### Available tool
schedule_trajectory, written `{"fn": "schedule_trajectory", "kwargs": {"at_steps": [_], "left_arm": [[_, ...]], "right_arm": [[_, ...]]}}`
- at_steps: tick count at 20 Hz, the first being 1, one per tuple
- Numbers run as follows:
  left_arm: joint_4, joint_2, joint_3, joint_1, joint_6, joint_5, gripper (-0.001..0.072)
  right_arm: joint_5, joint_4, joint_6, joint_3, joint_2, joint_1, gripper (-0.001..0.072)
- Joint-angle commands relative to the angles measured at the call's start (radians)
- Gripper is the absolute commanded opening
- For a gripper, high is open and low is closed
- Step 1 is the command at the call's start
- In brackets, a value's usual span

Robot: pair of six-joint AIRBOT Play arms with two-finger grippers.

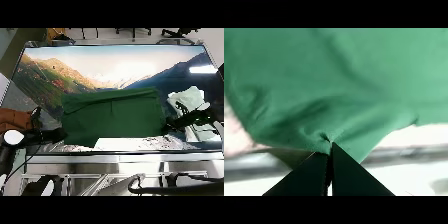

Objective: Fold the shirts.

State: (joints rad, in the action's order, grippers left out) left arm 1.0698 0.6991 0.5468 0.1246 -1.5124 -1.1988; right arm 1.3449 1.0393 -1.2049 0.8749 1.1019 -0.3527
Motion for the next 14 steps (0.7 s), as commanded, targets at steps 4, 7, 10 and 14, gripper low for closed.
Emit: {"fn": "schedule_trajectory", "kwargs": {"at_steps": [4,7,10,14], "left_arm": [[0.102,-0.212,0.008,0.001,-0.087,-0.139,0.0016],[0.08,-0.178,0.019,-0.001,-0.083,-0.027,0.0016],[0.079,-0.002,0.14,-0.001,-0.038,0.09,0.0017],[0.078,0.352,0.402,-0.001,0.005,0.172,0.0017]], "right_arm": [[0.106,0.077,-0.126,0.001,-0.182,-0.005,0.0018],[0.027,-0.108,0.014,0.007,-0.219,-0.006,0.0018],[-0.125,-0.356,0.202,0.035,-0.19,-0.006,0.0018],[-0.269,-0.631,0.43,0.093,-0.05,-0.005,0.0019]]}}
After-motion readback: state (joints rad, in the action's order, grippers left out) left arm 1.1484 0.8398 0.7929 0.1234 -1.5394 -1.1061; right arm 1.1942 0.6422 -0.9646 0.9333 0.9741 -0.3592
